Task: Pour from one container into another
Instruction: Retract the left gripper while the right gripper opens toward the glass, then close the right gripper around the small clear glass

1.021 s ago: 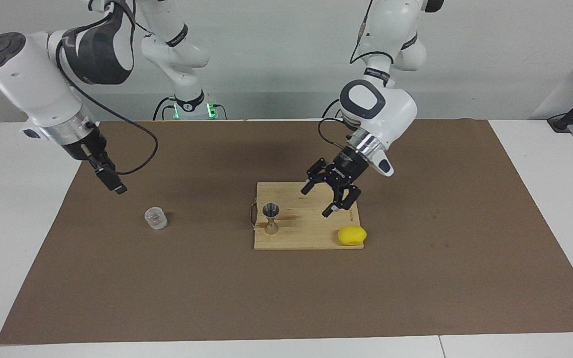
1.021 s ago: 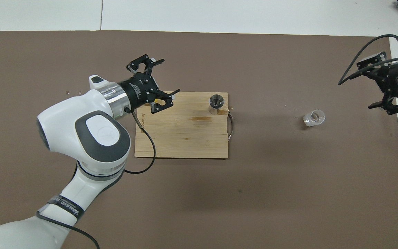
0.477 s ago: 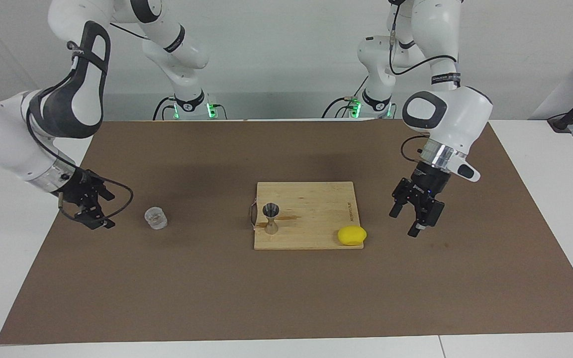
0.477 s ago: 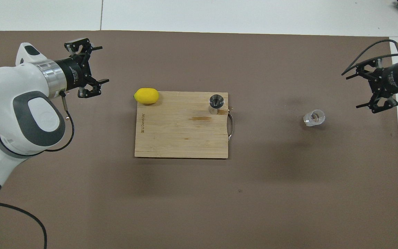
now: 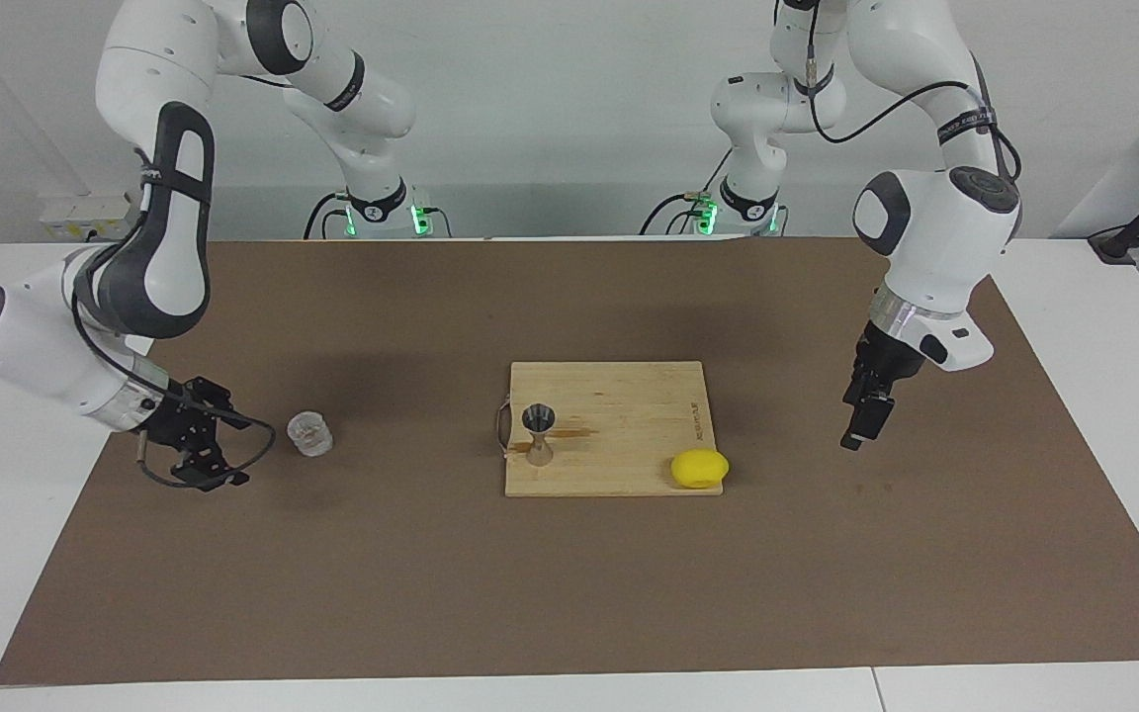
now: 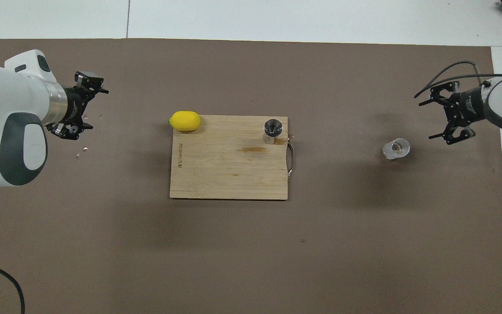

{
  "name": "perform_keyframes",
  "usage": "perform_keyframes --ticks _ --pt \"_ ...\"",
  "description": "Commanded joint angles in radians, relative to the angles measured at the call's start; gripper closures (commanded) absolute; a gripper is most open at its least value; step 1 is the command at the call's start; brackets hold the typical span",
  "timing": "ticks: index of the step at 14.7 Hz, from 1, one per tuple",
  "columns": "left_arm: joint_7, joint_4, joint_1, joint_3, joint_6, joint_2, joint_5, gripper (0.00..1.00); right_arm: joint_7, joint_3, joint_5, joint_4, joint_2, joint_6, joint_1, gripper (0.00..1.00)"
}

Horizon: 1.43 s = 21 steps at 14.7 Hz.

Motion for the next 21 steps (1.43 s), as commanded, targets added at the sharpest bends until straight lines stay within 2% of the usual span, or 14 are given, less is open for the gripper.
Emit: perform_keyframes --ticks 1,5,10,15,19,21 --pt "0.23 0.001 0.012 -0.002 -0.08 -0.026 0.046 0.0 0.013 0.01 0.025 0.006 0.035 0.035 -0.013 0.02" --pt "0.546 0.001 0.029 0.002 -0.176 -0.066 0.043 0.0 0.011 0.01 0.063 -0.029 0.039 0.057 -0.016 0.02" --pt "0.901 0.012 0.066 0.001 -0.342 -0.145 0.043 0.0 -0.027 0.012 0.109 -0.138 -0.002 0.047 -0.059 0.0" --pt "0.952 0.078 0.058 -0.002 -0.569 -0.233 0.043 0.0 -0.07 0.012 0.167 -0.207 -0.033 0.04 -0.079 0.0" --pt "0.964 0.188 0.064 -0.007 -0.719 -0.239 0.037 0.0 -0.105 0.012 0.258 -0.251 -0.05 0.041 -0.085 0.0" --pt "1.011 0.199 0.066 -0.001 -0.743 -0.241 0.037 0.0 -0.139 0.012 0.296 -0.305 -0.069 0.049 -0.085 0.0"
